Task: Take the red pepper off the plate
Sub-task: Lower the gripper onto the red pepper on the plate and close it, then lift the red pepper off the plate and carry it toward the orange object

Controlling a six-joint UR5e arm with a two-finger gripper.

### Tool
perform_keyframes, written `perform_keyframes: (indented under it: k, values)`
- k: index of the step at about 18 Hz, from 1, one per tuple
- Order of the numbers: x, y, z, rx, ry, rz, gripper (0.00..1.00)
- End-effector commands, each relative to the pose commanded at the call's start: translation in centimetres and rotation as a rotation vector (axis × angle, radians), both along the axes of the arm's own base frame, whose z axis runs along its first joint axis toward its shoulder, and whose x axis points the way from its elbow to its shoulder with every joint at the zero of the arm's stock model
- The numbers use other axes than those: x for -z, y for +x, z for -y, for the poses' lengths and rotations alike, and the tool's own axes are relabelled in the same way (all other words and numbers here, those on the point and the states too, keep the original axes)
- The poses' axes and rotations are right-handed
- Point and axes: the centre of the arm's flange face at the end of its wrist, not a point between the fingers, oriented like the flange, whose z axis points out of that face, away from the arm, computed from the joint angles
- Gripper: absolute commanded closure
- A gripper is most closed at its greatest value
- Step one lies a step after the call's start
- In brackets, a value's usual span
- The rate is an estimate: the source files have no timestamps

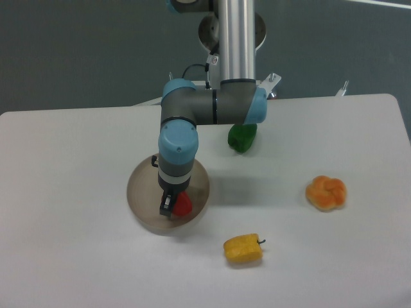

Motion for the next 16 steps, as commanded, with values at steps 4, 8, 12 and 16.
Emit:
perform_keyframes:
  k: [4,8,12,16]
  values:
    - [-4.2,-2.3,1.8,-0.136,0.032,-0.018,0.91]
    - [-8.3,-5.6,4.8,-0.219,0.041,-0.035,0.91]
    - [-10.5,-11.5,9.2,-0.376,-0.034,-0.023,0.94]
    - [-12.8,-17.5,11.5,-0.459,-0.15,-0.07,0.96]
